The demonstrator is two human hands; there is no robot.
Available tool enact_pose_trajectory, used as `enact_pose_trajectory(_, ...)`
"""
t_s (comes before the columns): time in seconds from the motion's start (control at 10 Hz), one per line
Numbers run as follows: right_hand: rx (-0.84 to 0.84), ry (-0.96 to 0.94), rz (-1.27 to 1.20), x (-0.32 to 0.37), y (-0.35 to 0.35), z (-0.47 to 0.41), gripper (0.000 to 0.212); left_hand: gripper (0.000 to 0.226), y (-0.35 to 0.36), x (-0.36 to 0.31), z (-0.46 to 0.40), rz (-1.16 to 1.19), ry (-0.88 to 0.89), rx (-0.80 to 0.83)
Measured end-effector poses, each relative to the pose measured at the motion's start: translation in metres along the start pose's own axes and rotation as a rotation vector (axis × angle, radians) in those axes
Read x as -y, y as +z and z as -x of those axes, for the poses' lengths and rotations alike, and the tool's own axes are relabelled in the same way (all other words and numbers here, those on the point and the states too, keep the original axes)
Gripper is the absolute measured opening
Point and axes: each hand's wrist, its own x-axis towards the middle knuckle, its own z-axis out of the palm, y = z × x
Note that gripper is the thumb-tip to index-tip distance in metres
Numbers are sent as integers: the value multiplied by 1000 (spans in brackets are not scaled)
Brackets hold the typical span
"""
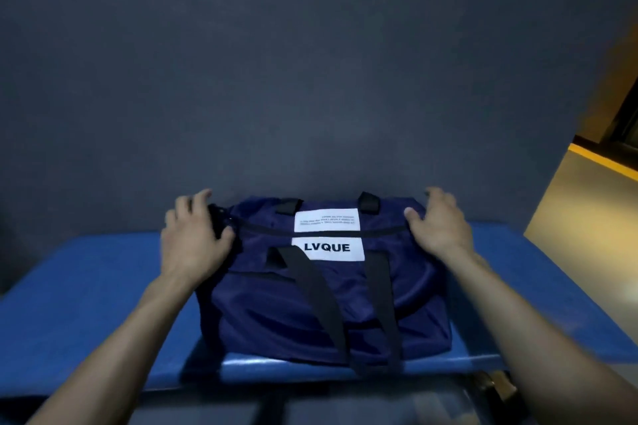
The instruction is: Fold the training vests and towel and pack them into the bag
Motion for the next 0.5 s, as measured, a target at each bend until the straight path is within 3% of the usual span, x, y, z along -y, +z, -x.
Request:
enact_pose_trajectory(0.1,93,-446,185,36,12,24,56,65,1,-28,5,-125,292,119)
enact_pose_trajectory(0.2,453,-305,374,35,26,41,60,59,19,-24,16,-280,188,528)
enact_pose_trajectory(0.3,465,-165,419,24,13,57,70,58,10,-10,27,-221,120,610)
enact_pose_trajectory(0.4,457,-166,214,29,-7,69,67,54,-18,-6,32,-70,197,544)
enact_pose_trajectory(0.5,337,-216,-236,46,-33,75,59,29,-48,-7,38,379,278,281)
